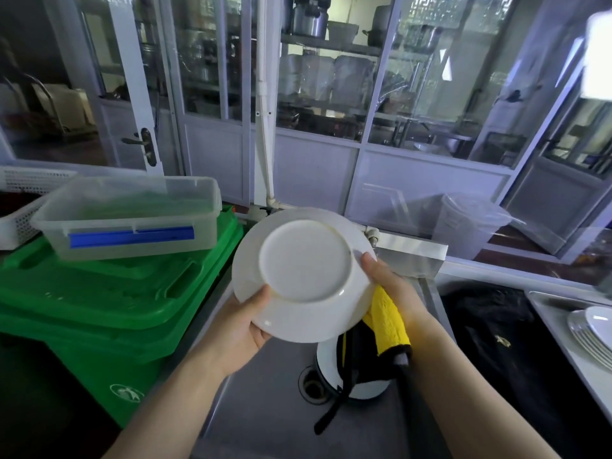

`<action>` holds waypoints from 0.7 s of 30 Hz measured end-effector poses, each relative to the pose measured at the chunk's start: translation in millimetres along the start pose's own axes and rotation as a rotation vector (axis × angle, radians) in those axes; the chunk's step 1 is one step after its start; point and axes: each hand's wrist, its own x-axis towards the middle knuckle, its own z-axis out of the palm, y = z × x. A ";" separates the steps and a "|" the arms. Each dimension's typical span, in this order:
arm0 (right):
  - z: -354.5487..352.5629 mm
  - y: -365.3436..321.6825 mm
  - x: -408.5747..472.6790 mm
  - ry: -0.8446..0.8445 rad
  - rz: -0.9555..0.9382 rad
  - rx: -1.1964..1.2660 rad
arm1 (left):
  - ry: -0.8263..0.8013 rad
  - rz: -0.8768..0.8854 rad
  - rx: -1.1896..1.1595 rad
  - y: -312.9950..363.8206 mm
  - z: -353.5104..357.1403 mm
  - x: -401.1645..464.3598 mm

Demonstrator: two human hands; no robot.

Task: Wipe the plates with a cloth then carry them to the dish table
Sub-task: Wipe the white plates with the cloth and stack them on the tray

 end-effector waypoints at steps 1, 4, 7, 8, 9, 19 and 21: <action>-0.9 -4.1 0.4 -0.017 -0.024 -0.008 | -0.036 -0.044 0.003 -1.9 -3.6 0.5; -2.2 -17.7 0.3 -0.039 -0.082 -0.035 | -0.026 -0.124 -0.019 -0.9 -15.9 4.0; -8.2 -23.2 3.1 -0.068 -0.073 -0.032 | 0.097 -0.105 -0.099 18.8 -26.5 15.4; -9.9 -24.0 3.7 -0.079 -0.051 -0.020 | 0.114 -0.105 -0.034 29.4 -24.7 20.5; -11.8 -23.5 4.7 -0.095 -0.033 -0.005 | 0.122 -0.121 0.060 40.5 -19.9 25.5; -7.8 -20.8 20.3 -0.066 -0.070 0.064 | -0.215 -0.207 0.492 101.8 16.0 41.5; -9.4 -18.7 25.1 0.097 -0.096 0.079 | -0.233 -0.157 0.468 98.6 12.3 40.2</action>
